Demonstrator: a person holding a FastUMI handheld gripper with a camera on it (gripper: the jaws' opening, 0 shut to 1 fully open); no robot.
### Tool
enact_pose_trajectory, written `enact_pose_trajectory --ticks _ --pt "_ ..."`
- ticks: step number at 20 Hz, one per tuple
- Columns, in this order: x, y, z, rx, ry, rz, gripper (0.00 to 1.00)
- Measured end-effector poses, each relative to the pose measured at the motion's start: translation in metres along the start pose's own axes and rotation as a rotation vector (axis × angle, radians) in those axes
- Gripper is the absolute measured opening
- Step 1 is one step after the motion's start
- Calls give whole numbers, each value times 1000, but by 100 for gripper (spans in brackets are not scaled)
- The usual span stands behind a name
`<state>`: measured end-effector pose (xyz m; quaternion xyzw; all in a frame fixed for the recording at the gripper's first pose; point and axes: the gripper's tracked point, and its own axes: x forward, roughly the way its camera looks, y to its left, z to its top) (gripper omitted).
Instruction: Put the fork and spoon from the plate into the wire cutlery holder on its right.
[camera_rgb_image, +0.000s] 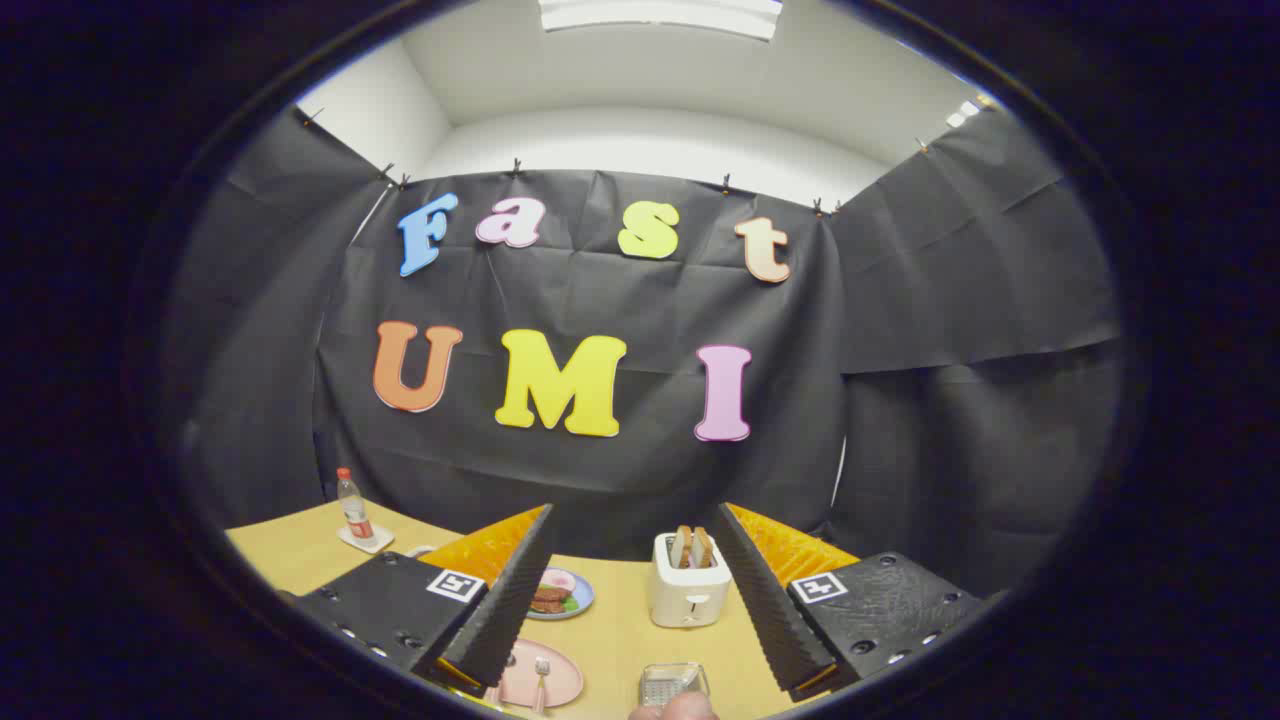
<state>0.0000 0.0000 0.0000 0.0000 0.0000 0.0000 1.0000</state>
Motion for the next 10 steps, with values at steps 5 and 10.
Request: enact_pose_trajectory --ticks 5,10 --pt "5 -1 4 6 -8 17 95" --pt "5 -14 -4 30 31 8 95"
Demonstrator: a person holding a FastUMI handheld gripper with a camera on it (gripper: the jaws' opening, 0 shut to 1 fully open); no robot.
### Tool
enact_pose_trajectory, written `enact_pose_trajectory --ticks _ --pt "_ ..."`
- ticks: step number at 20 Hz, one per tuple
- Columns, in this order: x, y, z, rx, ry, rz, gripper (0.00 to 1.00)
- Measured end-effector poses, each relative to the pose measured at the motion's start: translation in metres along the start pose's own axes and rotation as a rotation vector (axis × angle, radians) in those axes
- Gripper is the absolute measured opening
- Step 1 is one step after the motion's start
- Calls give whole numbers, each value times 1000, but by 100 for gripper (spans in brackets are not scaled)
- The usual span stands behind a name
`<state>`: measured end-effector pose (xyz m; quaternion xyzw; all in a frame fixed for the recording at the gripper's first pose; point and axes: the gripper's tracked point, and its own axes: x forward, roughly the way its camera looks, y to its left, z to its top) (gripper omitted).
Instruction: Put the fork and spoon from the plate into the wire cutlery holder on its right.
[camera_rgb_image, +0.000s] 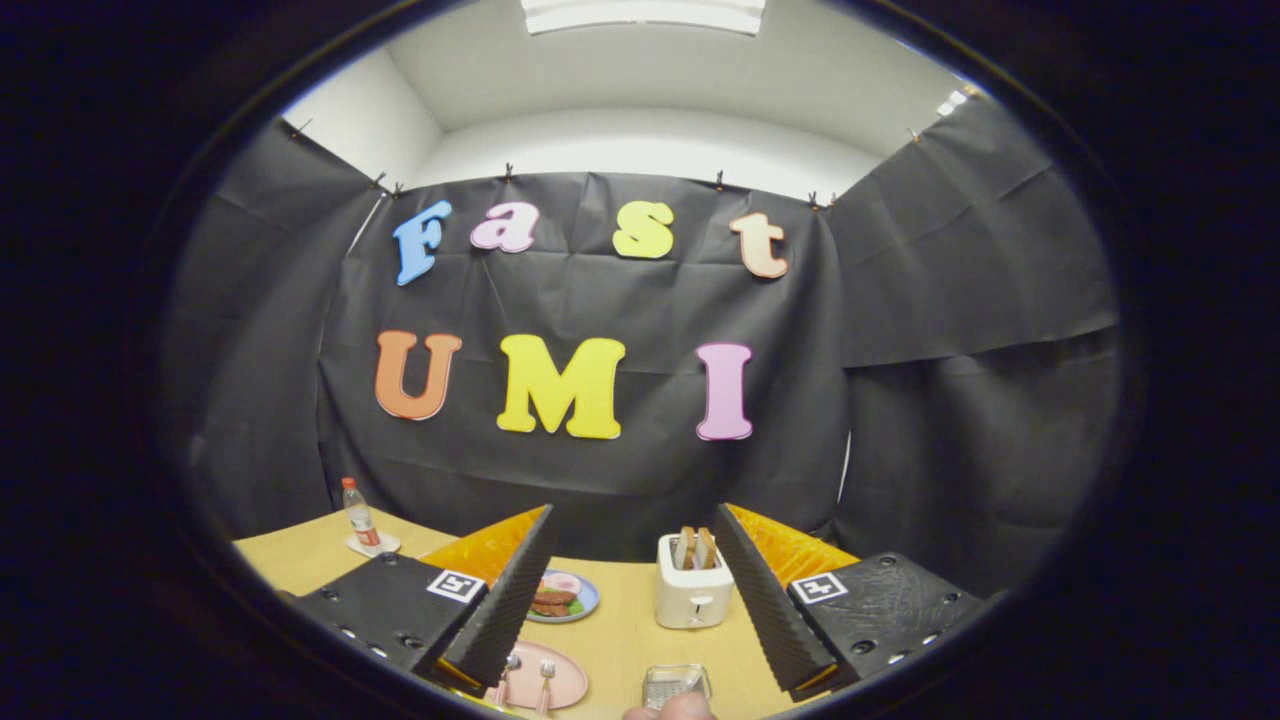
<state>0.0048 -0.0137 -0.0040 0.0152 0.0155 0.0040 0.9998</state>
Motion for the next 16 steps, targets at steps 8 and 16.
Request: enact_pose_trajectory --ticks 8,16 --pt "-5 -23 -12 -4 40 28 95" --pt "8 -21 -109 8 194 127 95"
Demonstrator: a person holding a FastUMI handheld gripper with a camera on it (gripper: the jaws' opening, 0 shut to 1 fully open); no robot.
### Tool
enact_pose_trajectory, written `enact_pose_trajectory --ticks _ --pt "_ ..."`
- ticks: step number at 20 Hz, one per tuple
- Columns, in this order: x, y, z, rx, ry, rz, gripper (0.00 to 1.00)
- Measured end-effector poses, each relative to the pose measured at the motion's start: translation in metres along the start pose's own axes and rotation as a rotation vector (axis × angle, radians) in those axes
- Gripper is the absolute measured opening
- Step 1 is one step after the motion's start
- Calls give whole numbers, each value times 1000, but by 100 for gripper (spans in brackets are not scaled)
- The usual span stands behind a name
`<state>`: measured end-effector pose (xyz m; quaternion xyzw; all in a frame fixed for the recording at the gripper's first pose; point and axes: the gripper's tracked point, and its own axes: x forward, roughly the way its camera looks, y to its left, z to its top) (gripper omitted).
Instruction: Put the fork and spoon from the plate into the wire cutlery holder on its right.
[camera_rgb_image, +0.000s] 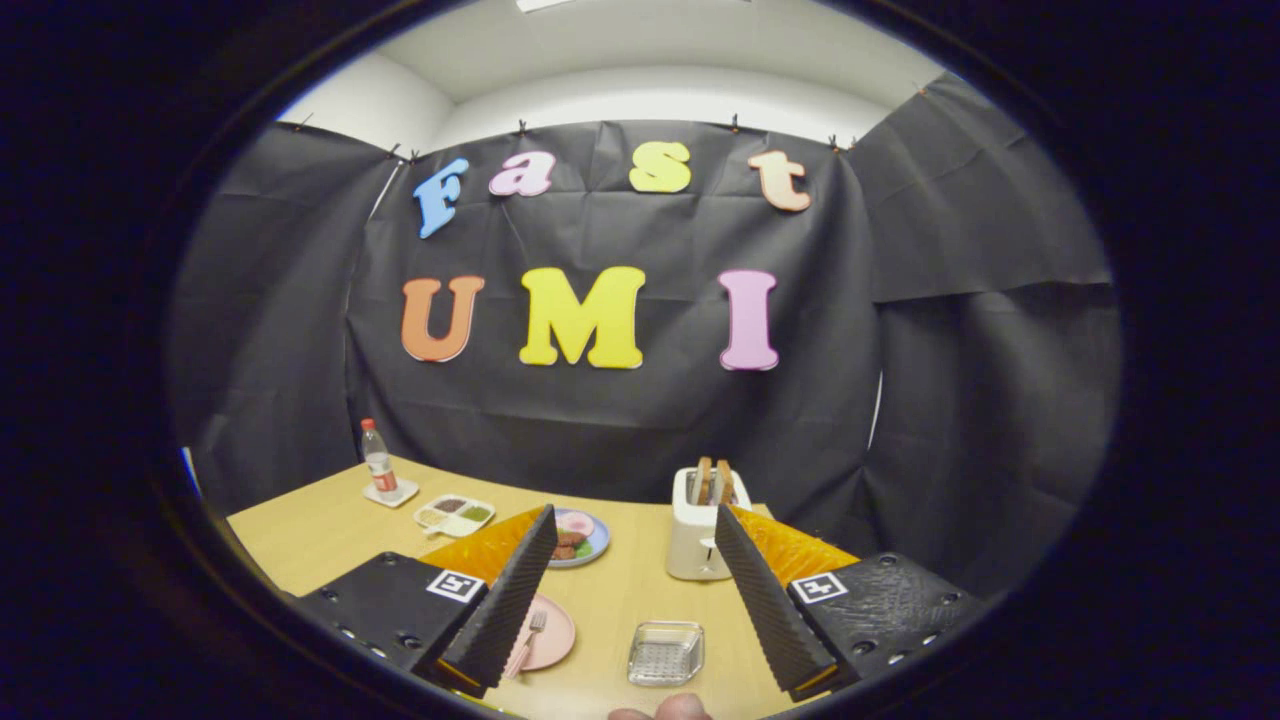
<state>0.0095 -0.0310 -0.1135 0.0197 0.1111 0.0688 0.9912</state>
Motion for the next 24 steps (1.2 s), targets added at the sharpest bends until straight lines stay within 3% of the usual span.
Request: enact_pose_trajectory --ticks 8,17,21,24 --pt "33 69 -131 29 344 104 95" --pt "59 114 -236 -21 631 73 95" --pt "70 121 -257 -67 710 65 76" --pt "73 119 -275 -105 766 30 56"
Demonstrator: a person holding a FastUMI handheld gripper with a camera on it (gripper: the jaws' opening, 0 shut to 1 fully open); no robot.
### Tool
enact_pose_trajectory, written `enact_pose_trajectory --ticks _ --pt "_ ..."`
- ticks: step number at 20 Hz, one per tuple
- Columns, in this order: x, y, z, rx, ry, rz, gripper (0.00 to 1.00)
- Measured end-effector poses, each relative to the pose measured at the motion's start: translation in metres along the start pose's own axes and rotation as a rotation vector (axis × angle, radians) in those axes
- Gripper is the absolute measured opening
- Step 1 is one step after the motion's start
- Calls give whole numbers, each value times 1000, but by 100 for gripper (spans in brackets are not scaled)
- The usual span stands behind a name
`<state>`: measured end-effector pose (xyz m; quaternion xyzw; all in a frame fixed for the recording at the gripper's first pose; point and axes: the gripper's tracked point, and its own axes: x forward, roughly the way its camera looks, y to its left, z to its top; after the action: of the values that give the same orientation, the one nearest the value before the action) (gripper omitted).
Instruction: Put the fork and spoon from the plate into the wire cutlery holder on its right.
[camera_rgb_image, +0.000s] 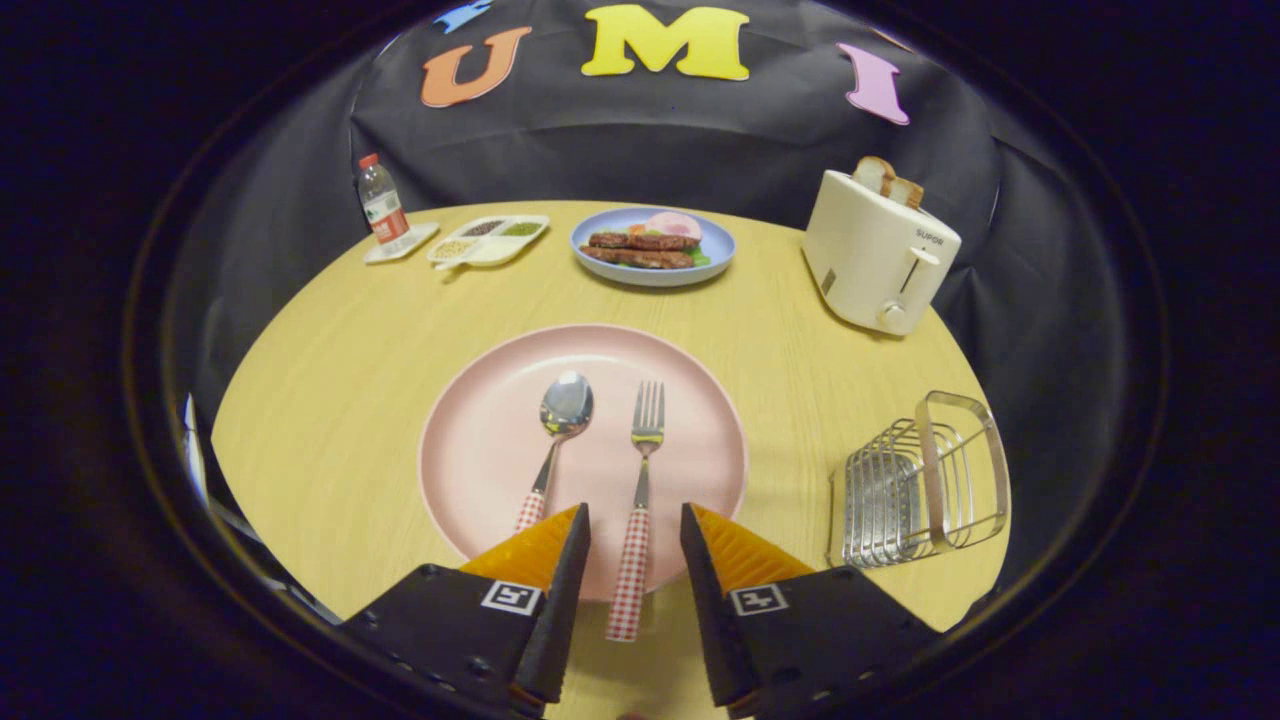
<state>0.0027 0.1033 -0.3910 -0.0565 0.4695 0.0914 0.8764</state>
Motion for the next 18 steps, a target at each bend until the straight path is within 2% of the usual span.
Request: enact_pose_trajectory --ticks 2,3,4,5,7,8,14,18 --pt "7 0 -4 21 26 -5 38" --pt "8 -2 -3 27 31 -9 32" --pt "9 -5 -6 26 52 -25 18" --pt "11 -5 -6 27 55 -24 12" --pt "3 -8 0 35 74 -28 11" --pt "5 -8 -2 45 84 -11 2" --pt "-53 -29 38 120 88 57 2" --pt "-106 -75 69 165 106 65 2"
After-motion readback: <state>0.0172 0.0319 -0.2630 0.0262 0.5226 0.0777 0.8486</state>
